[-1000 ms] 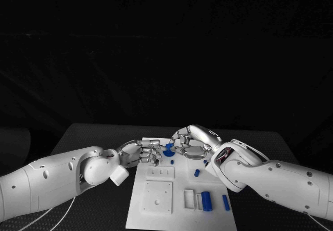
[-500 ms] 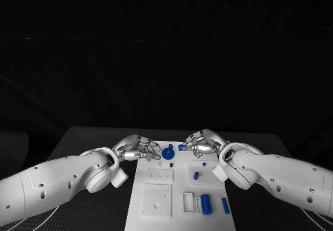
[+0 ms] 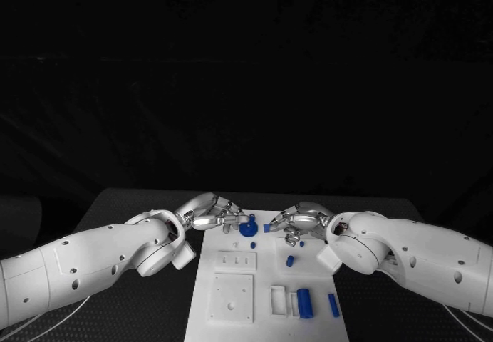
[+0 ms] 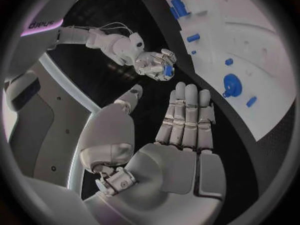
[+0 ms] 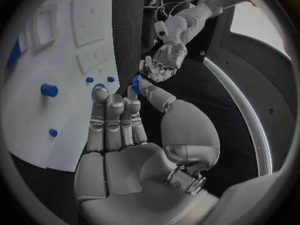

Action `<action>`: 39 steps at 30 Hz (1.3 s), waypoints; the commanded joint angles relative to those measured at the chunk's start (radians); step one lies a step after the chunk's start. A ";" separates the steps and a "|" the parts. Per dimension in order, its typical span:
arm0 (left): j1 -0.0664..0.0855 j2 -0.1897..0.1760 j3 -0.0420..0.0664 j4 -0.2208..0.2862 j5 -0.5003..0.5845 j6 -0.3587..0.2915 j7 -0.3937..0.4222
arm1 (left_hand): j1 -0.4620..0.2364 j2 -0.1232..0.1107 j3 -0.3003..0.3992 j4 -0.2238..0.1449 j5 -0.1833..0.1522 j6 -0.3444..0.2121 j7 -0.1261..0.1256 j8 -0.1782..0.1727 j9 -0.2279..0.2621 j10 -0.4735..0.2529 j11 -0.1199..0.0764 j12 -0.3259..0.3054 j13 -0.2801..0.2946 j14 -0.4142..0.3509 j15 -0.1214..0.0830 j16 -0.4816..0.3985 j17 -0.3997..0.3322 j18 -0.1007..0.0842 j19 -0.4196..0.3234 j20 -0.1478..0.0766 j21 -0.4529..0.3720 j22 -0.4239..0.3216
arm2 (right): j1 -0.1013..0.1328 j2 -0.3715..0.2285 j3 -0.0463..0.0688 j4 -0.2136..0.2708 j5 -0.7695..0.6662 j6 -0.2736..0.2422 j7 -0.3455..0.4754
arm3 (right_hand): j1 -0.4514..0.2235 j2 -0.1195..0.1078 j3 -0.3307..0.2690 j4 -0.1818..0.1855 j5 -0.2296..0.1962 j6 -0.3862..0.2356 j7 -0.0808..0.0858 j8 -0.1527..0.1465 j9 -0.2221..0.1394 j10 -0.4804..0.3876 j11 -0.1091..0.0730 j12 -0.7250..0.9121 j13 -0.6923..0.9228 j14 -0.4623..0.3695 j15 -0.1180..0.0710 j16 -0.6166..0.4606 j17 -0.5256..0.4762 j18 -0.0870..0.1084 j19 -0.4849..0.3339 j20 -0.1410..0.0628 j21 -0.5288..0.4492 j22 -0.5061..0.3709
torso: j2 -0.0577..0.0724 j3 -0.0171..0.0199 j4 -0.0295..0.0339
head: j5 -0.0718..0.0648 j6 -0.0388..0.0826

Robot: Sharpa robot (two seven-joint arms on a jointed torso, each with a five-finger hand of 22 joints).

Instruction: Assemble the parts on the task board

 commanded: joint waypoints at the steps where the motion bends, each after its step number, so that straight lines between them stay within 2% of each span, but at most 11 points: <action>1: 0.005 0.008 -0.001 0.001 0.177 0.130 -0.114 | -0.031 0.014 -0.015 0.046 -0.005 0.009 0.001 -0.002 -0.005 0.011 0.000 -0.007 -0.006 0.007 -0.005 0.000 0.000 0.015 0.004 -0.018 -0.003 0.000 | 0.000 0.000 0.000 -0.002 0.080 0.095 -0.028 | -0.001 0.008 0.001 -0.007 0.003 0.012 0.021 0.001 0.041 -0.007 0.002 0.001 0.002 -0.009 0.002 0.005 0.001 0.007 -0.005 0.001 0.004 0.014 | 0.000 0.0005 0.0012 | 0.000 -0.004; 4: 0.007 0.010 -0.003 0.005 0.220 0.164 -0.136 | -0.044 0.039 -0.044 0.096 -0.005 0.014 -0.001 -0.001 -0.011 0.021 -0.004 -0.007 -0.011 0.011 -0.010 0.007 0.002 0.016 0.004 -0.023 0.001 0.003 | 0.001 -0.002 0.000 -0.002 0.099 0.105 -0.026 | -0.003 0.009 0.001 -0.009 0.002 0.012 0.021 0.001 0.041 -0.008 0.002 0.001 0.003 -0.010 0.002 0.005 0.001 0.007 -0.006 0.001 0.004 0.014 | 0.000 0.0003 0.0009 | 0.001 -0.006; 6: 0.007 0.012 -0.004 0.009 0.270 0.195 -0.153 | -0.026 0.055 -0.072 0.135 -0.005 0.015 -0.002 -0.002 -0.016 0.025 -0.005 -0.006 -0.013 0.010 -0.014 0.012 0.005 0.016 0.002 -0.027 0.005 0.006 | 0.001 -0.003 0.000 -0.001 0.111 0.109 -0.023 | -0.004 0.011 0.000 -0.011 0.002 0.011 0.021 0.001 0.042 -0.008 0.002 0.001 0.004 -0.010 0.002 0.006 0.001 0.007 -0.007 0.001 0.005 0.014 | 0.000 0.0003 0.0006 | 0.001 -0.008; 8: 0.007 0.013 -0.006 0.012 0.289 0.224 -0.167 | -0.009 0.085 -0.108 0.183 -0.006 0.019 -0.003 0.000 -0.019 0.030 -0.008 0.000 -0.013 0.011 -0.017 0.021 0.009 0.016 0.002 -0.030 0.011 0.011 | 0.001 -0.002 0.000 -0.001 0.118 0.115 -0.022 | -0.005 0.012 0.000 -0.013 0.002 0.011 0.021 0.001 0.042 -0.008 0.002 0.001 0.005 -0.011 0.003 0.007 0.001 0.007 -0.007 0.002 0.005 0.013 | 0.000 0.0004 0.0013 | 0.000 -0.009; 9: 0.008 0.014 -0.007 0.014 0.291 0.240 -0.178 | 0.038 0.102 -0.162 0.236 -0.003 0.021 -0.005 0.002 -0.023 0.029 -0.009 0.003 -0.015 0.009 -0.020 0.025 0.011 0.016 -0.001 -0.033 0.015 0.015 | 0.001 -0.002 0.000 0.000 0.130 0.117 -0.022 | -0.005 0.012 0.000 -0.014 0.002 0.011 0.021 0.001 0.042 -0.008 0.002 0.001 0.005 -0.011 0.003 0.007 0.001 0.007 -0.007 0.002 0.006 0.013 | 0.000 0.0004 0.0015 | 0.000 -0.010; 11: 0.011 0.017 -0.014 0.017 0.290 0.250 -0.183 | 0.085 0.131 -0.221 0.297 -0.006 0.029 -0.008 0.007 -0.026 0.033 -0.012 0.009 -0.015 0.011 -0.023 0.031 0.013 0.016 0.000 -0.036 0.020 0.017 | 0.001 -0.003 0.000 0.001 0.164 0.119 -0.024 | -0.006 0.013 -0.001 -0.016 0.002 0.011 0.021 0.001 0.043 -0.008 0.002 0.001 0.006 -0.011 0.003 0.008 0.001 0.007 -0.007 0.002 0.006 0.014 | 0.000 0.0003 0.0019 | -0.003 -0.013; 12: 0.014 0.018 -0.020 0.019 0.287 0.257 -0.184 | 0.070 0.154 -0.246 0.296 -0.004 0.033 -0.010 0.009 -0.028 0.035 -0.013 0.010 -0.016 0.011 -0.024 0.031 0.012 0.015 0.000 -0.037 0.020 0.016 | 0.001 -0.003 0.000 0.003 0.177 0.120 -0.025 | -0.006 0.014 -0.001 -0.016 0.002 0.011 0.021 0.001 0.043 -0.008 0.002 0.001 0.006 -0.011 0.003 0.008 0.000 0.007 -0.007 0.002 0.006 0.014 | 0.000 -0.0001 0.0017 | -0.004 -0.014; 14: 0.018 0.020 -0.027 0.019 0.280 0.265 -0.186 | 0.066 0.169 -0.263 0.298 -0.005 0.036 -0.011 0.010 -0.030 0.037 -0.015 0.012 -0.017 0.012 -0.025 0.033 0.012 0.016 0.000 -0.039 0.019 0.015 | 0.001 -0.002 0.000 0.006 0.184 0.129 -0.026 | -0.007 0.014 -0.001 -0.018 0.002 0.011 0.021 0.001 0.043 -0.008 0.002 0.001 0.007 -0.011 0.003 0.009 0.000 0.007 -0.007 0.002 0.007 0.014 | 0.000 -0.0003 0.0021 | -0.006 -0.014; 20: 0.018 0.026 -0.029 0.026 0.275 0.269 -0.176 | 0.101 0.172 -0.292 0.297 -0.003 0.049 -0.017 0.016 -0.034 0.042 -0.018 0.015 -0.019 0.013 -0.029 0.037 0.013 0.016 0.001 -0.042 0.024 0.017 | 0.001 0.001 0.000 0.012 0.188 0.144 -0.027 | -0.009 0.017 -0.002 -0.022 0.002 0.011 0.022 0.000 0.044 -0.008 0.002 0.001 0.009 -0.012 0.003 0.011 0.000 0.007 -0.008 0.002 0.008 0.014 | 0.000 -0.0012 0.0019 | -0.004 -0.016; 27: 0.018 0.030 -0.029 0.029 0.304 0.255 -0.163 | 0.220 0.190 -0.335 0.295 0.007 0.042 -0.012 0.012 -0.045 0.042 -0.017 0.017 -0.024 0.011 -0.028 0.039 0.011 0.012 0.003 -0.042 0.028 0.016 | 0.001 0.004 0.000 0.013 0.189 0.163 -0.037 | -0.011 0.020 -0.003 -0.024 0.002 0.010 0.022 0.000 0.045 -0.009 0.003 0.001 0.011 -0.013 0.003 0.012 0.000 0.007 -0.009 0.002 0.009 0.013 | 0.000 -0.0019 0.0019 | -0.004 -0.018; 39: 0.018 0.033 -0.029 0.037 0.304 0.276 -0.165 | 0.294 0.208 -0.365 0.295 0.011 0.040 -0.010 0.013 -0.052 0.041 -0.017 0.018 -0.029 0.011 -0.027 0.038 0.008 0.010 0.005 -0.041 0.028 0.012 | 0.001 0.007 0.000 0.014 0.176 0.166 -0.038 | -0.013 0.022 -0.003 -0.027 0.002 0.009 0.022 -0.001 0.045 -0.010 0.003 0.001 0.013 -0.014 0.003 0.014 0.000 0.007 -0.009 0.002 0.010 0.013 | 0.000 -0.0014 0.0026 | -0.003 -0.022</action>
